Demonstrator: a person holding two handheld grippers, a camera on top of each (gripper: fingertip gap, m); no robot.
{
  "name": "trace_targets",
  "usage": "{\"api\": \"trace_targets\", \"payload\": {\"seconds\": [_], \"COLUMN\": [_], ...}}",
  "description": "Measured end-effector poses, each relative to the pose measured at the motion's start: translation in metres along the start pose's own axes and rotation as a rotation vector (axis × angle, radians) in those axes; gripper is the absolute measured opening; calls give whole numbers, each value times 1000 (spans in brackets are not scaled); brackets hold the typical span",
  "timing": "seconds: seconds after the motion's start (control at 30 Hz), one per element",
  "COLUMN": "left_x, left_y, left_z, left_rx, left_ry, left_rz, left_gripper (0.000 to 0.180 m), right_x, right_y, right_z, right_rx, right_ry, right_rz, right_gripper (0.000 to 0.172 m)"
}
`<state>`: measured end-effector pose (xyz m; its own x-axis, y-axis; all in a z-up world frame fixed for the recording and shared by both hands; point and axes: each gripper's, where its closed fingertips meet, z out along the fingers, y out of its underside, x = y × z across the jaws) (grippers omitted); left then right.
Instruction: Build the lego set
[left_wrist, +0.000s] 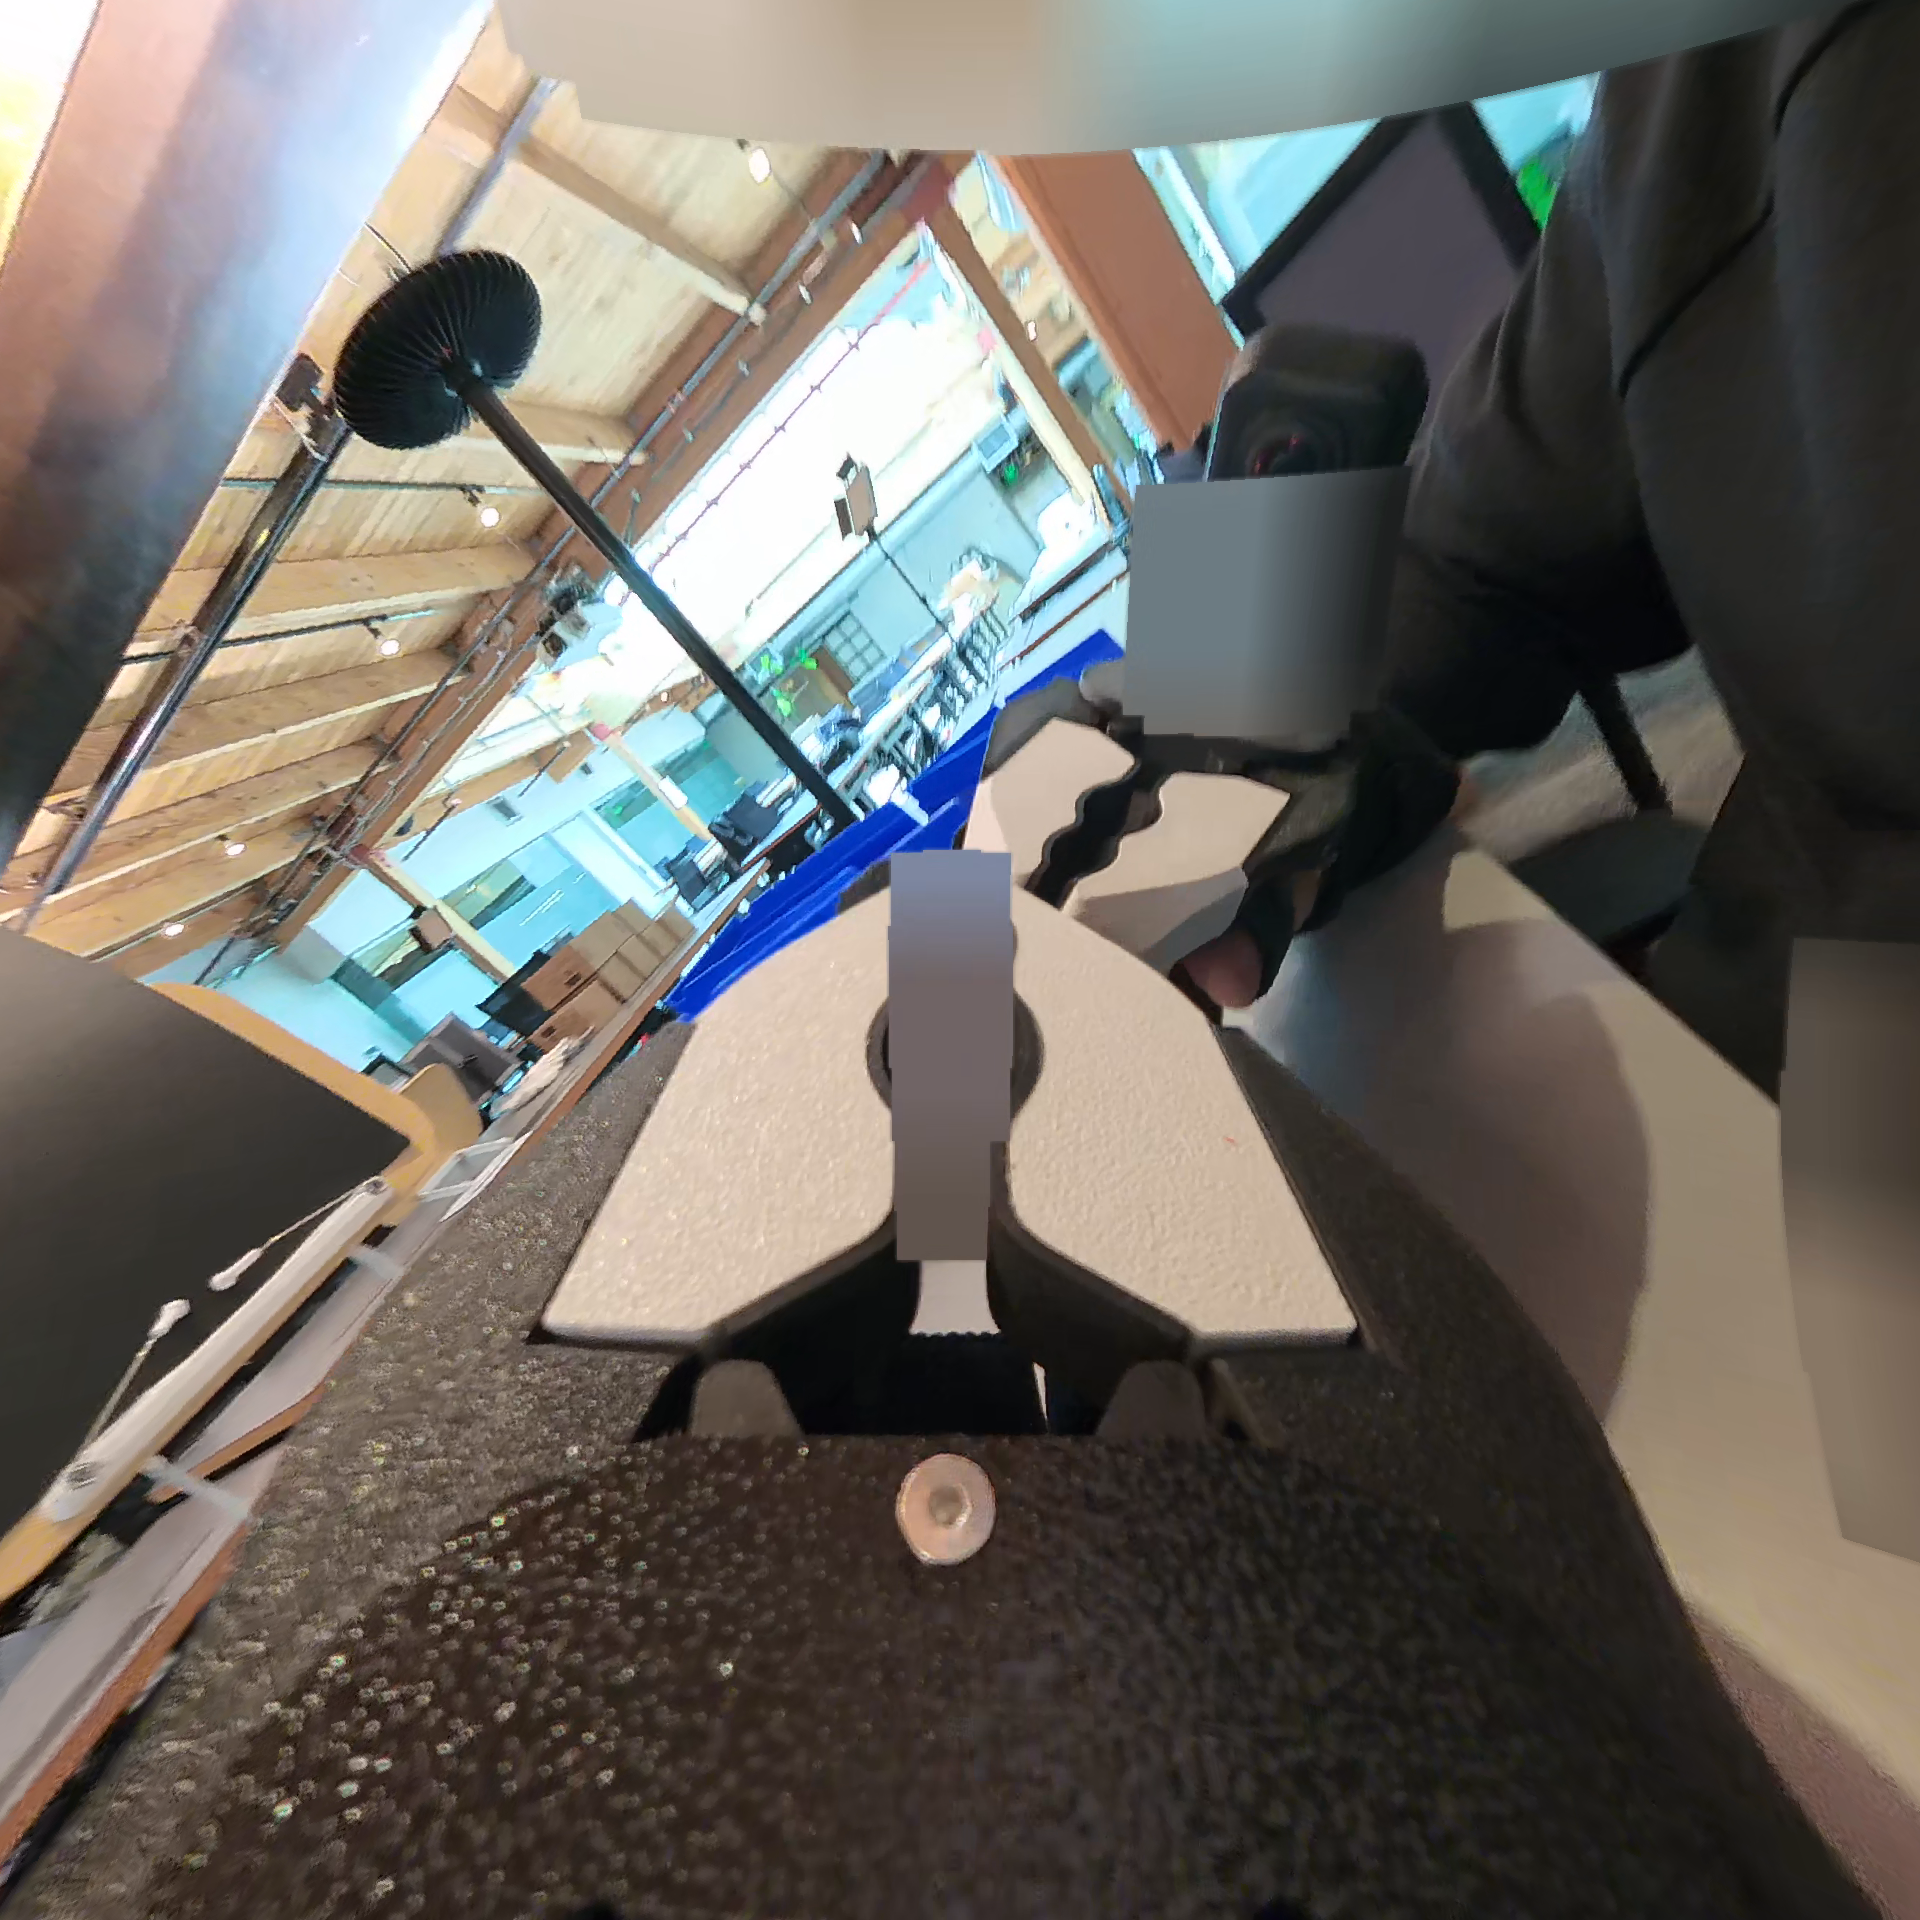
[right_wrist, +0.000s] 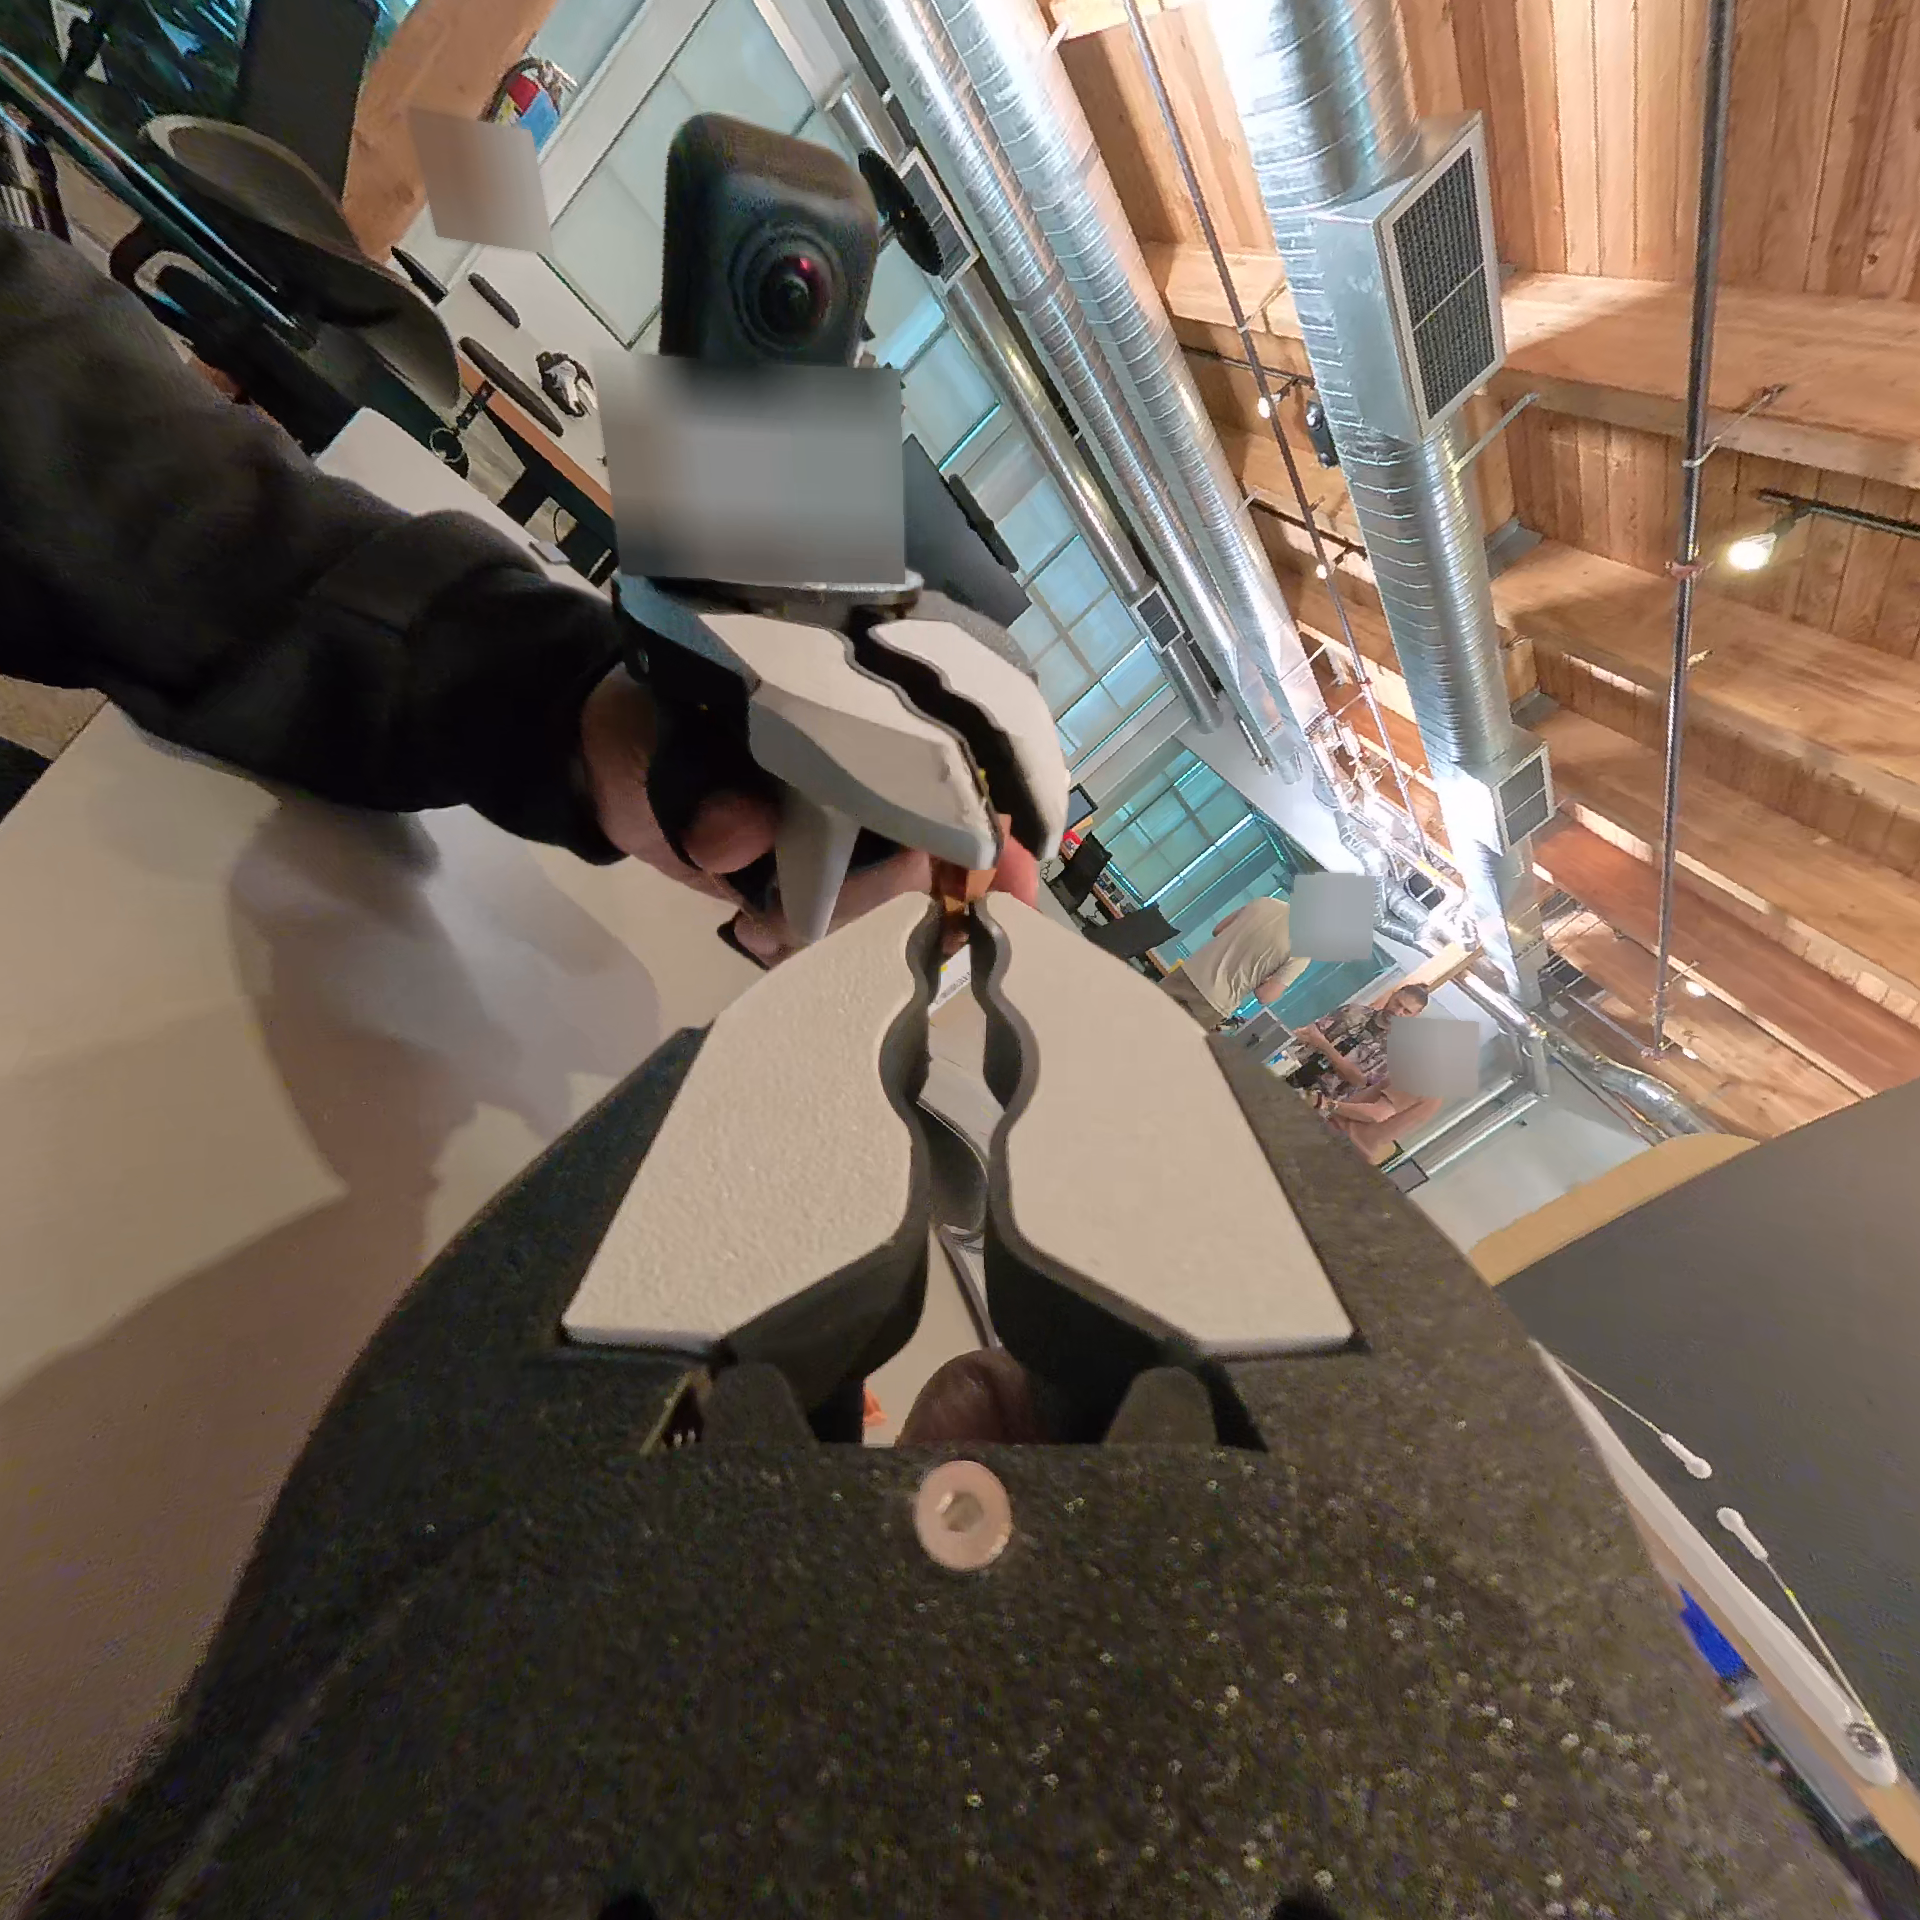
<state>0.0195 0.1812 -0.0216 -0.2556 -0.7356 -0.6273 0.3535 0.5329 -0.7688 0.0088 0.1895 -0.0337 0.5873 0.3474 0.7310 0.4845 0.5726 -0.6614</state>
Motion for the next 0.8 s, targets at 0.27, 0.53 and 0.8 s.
{"api": "trace_targets", "payload": {"seconds": [0.27,0.53,0.8], "left_x": [5,3,4], "left_y": [6,4,0], "left_z": [-2,-1,-2], "left_rx": [-95,-118,-69], "left_ry": [43,30,53], "left_rz": [78,87,2], "left_gripper": [7,6,7], "right_x": [-2,-1,-1], "right_y": [3,2,-1], "right_z": [0,-1,-2], "right_rx": [5,26,25], "right_ry": [-22,-38,-51], "right_rz": [0,21,40], "right_gripper": [4,4,5]}}
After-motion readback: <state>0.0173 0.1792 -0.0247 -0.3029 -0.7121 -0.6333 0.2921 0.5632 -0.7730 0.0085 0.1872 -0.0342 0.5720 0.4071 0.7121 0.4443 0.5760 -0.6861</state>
